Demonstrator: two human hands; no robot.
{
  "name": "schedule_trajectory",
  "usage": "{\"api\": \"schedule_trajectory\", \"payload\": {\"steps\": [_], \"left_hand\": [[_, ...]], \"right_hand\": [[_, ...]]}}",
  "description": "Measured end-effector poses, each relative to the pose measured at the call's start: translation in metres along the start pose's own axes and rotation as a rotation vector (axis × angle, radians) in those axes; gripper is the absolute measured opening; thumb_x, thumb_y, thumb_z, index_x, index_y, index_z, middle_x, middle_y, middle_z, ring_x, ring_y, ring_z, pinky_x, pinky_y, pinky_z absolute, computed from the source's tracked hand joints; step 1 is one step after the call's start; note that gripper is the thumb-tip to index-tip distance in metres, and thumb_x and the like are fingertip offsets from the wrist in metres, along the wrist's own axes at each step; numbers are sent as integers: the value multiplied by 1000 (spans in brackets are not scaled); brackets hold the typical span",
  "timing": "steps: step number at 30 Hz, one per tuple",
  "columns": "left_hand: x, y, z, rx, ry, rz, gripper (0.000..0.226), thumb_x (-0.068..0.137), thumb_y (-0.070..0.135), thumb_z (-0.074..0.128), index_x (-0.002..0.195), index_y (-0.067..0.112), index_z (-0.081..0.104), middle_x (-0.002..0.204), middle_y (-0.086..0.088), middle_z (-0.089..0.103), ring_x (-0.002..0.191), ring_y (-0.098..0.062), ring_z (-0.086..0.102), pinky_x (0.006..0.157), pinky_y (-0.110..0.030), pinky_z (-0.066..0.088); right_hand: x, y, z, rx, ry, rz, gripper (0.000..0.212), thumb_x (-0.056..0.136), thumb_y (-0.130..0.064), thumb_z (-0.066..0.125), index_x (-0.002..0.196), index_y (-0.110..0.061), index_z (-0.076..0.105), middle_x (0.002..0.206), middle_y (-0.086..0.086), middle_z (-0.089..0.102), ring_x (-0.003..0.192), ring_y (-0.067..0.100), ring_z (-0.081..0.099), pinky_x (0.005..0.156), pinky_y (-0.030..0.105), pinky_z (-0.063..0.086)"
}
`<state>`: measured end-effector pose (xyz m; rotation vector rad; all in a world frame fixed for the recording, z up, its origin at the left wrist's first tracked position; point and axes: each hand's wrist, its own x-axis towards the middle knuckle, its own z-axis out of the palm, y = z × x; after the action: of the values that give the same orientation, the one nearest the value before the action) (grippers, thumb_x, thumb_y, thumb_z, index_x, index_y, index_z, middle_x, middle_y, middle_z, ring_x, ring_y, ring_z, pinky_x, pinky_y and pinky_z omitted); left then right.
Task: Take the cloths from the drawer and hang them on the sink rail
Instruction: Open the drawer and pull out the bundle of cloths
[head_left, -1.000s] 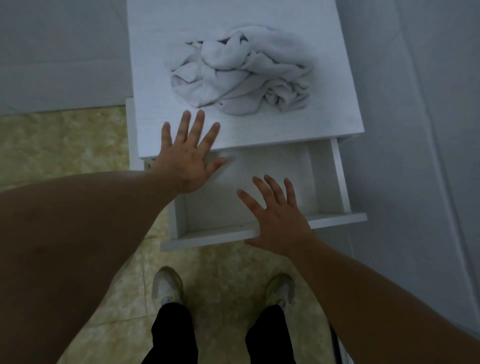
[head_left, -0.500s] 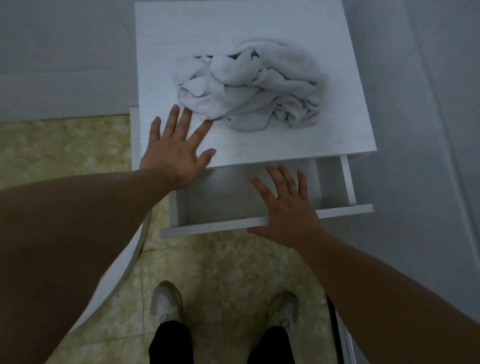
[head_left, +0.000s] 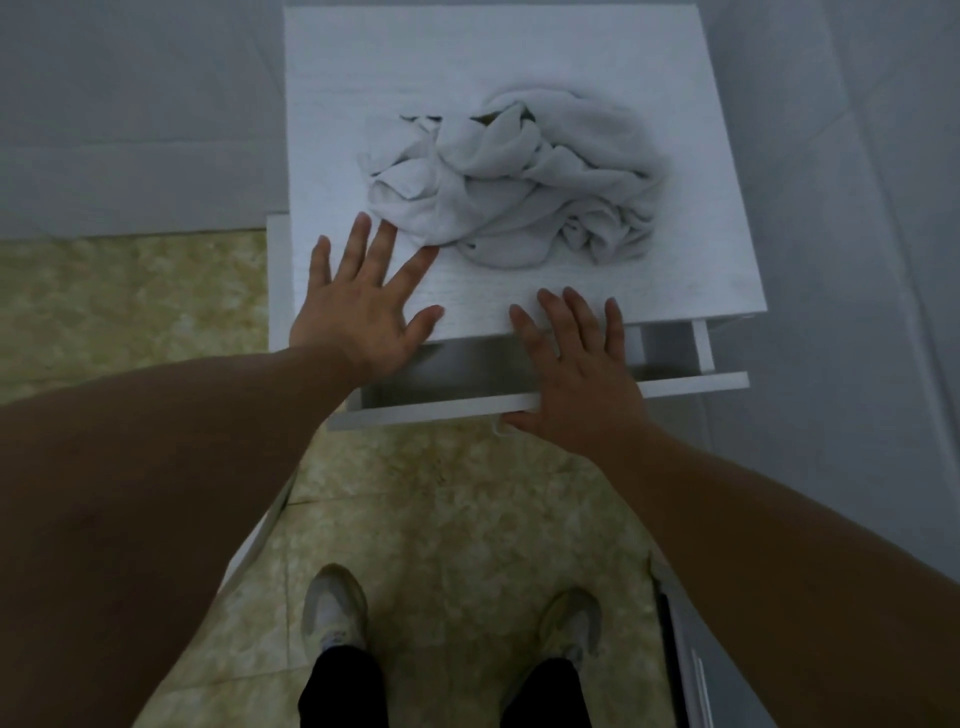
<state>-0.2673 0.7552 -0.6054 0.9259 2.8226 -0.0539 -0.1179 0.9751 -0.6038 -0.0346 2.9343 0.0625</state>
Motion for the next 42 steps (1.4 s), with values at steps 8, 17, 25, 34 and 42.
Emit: {"api": "schedule_trajectory", "payload": {"steps": [8, 17, 25, 34, 42], "left_hand": [[1, 0, 0, -7, -12, -17, 69, 90, 72, 5, 152, 43, -8, 164, -9, -9, 148, -32, -18, 119, -57, -1], [3, 1, -1, -6, -8, -12, 69, 91, 72, 4, 152, 43, -7, 164, -9, -8, 148, -32, -17, 118, -58, -2], [2, 2, -5, -17, -33, -8, 72, 90, 73, 6, 153, 40, -1, 164, -10, -5, 149, -32, -15, 118, -57, -1], [40, -3, -49, -192, 477, -77, 54, 79, 54, 62, 116, 16, 52, 125, -17, 46, 114, -34, 42, 94, -49, 34], [98, 18, -54, -216, 9, 8, 130, 53, 90, 56, 147, 44, -21, 162, -5, -18, 148, -28, -18, 118, -59, 2]], "right_hand": [[22, 4, -3, 5, 20, 17, 102, 76, -76, 58, 155, -26, 15, 163, 16, 9, 151, 40, 1, 118, 65, 6], [43, -3, -1, -46, 221, 85, 84, 67, -59, 79, 136, -20, 51, 132, 19, 53, 121, 47, 49, 100, 63, 39], [42, 10, -14, -2, 247, 27, 65, 82, -58, 62, 132, -17, 55, 126, 16, 58, 116, 41, 53, 100, 55, 38], [93, 61, -78, 139, 449, 164, 87, 76, -75, 53, 146, -25, 40, 153, 18, 34, 141, 42, 30, 108, 64, 29], [141, 63, -91, 466, -56, 227, 123, 59, -71, 77, 149, -55, -5, 163, -5, -23, 150, 31, -21, 113, 67, 16]]}}
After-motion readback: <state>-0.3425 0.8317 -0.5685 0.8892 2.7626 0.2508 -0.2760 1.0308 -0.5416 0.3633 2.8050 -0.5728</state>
